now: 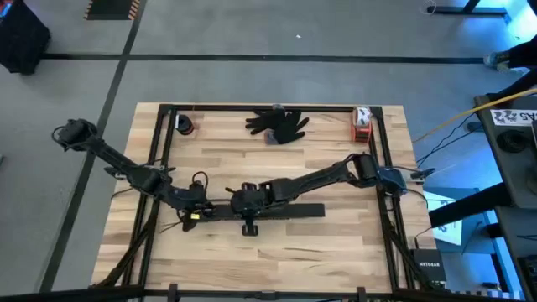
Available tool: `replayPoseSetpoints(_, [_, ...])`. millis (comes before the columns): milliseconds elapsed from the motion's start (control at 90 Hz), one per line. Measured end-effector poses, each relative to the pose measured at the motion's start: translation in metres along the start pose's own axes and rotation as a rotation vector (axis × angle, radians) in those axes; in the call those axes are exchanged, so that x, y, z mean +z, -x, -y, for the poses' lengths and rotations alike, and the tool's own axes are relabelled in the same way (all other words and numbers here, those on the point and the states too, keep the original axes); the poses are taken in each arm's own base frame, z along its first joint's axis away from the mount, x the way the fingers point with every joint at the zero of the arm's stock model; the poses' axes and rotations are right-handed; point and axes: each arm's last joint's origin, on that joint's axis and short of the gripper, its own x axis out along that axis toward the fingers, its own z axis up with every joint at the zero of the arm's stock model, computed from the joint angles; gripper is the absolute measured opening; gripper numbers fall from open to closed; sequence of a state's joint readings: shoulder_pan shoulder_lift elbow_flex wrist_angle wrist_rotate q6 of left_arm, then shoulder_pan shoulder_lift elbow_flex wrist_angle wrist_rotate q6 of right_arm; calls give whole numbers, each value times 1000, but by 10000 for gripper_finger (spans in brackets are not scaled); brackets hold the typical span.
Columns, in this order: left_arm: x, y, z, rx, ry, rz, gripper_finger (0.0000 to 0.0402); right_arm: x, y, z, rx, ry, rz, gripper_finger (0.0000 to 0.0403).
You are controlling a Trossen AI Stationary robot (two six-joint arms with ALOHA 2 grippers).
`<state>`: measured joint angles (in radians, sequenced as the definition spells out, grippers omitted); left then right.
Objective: Ziptie cables
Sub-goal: Close the cable duct
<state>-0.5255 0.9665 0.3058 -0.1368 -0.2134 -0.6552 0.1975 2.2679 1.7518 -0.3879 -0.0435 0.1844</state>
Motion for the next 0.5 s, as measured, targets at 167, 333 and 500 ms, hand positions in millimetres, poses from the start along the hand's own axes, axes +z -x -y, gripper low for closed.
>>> replayPoseSetpoints(167, [-1,0,0,48,-52,34,282,-2,-1,1,-9,-13,1,0])
replayPoseSetpoints(333, [-1,0,0,53,-61,41,282,0,-2,1,-5,7,23,0])
replayPoseSetpoints(500, [-1,0,-1,66,-63,43,282,1,-25,3,17,0,125,0])
